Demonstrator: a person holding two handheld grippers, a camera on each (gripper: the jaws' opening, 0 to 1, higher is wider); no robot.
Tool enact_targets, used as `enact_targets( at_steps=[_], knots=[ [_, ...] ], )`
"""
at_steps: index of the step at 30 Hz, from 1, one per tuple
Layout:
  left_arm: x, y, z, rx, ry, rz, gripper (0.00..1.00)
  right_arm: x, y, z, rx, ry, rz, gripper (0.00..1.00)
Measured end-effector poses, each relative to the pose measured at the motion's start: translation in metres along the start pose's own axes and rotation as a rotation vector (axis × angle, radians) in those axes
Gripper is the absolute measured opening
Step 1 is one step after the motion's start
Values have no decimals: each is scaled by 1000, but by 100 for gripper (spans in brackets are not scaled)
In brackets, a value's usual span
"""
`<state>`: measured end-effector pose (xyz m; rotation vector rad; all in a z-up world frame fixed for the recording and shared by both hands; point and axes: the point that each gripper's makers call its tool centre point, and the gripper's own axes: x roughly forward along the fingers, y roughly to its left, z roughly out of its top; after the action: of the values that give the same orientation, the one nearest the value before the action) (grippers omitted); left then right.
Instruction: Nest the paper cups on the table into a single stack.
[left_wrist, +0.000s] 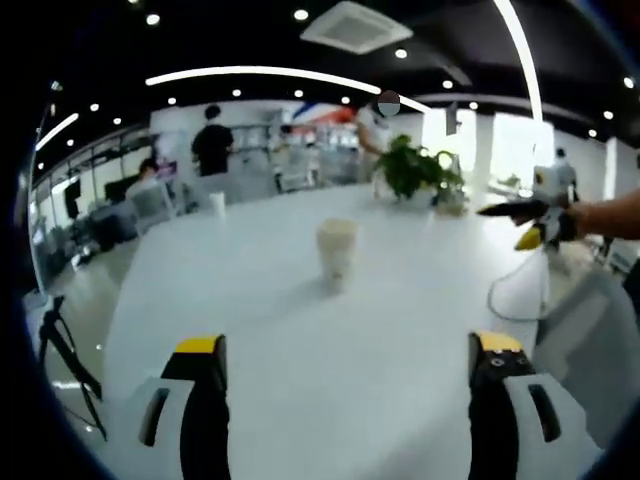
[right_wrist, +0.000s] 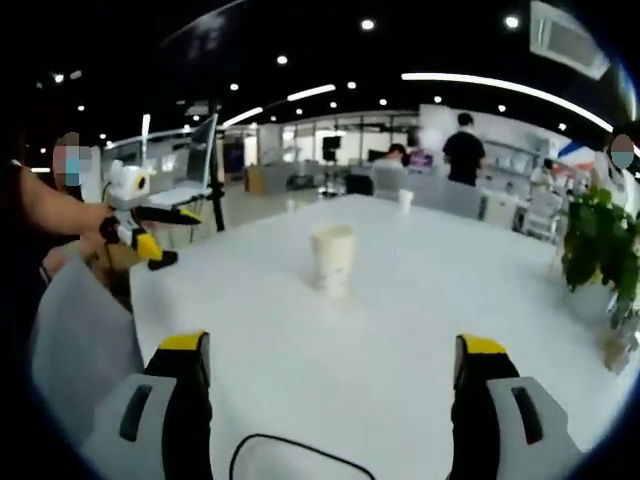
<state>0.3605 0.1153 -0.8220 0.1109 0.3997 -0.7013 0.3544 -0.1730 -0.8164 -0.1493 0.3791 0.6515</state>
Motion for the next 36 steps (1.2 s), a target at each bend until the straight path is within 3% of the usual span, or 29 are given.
enact_targets(
  at_steps=[20,36],
  knots=[
    [-3,-5,-15,-29,41,-15,98,1,10,-13,-2,23,12,100],
    [-1,-3,-12,-22,34,-20,98,-3,16,-23,-18,46,25,100]
  ],
)
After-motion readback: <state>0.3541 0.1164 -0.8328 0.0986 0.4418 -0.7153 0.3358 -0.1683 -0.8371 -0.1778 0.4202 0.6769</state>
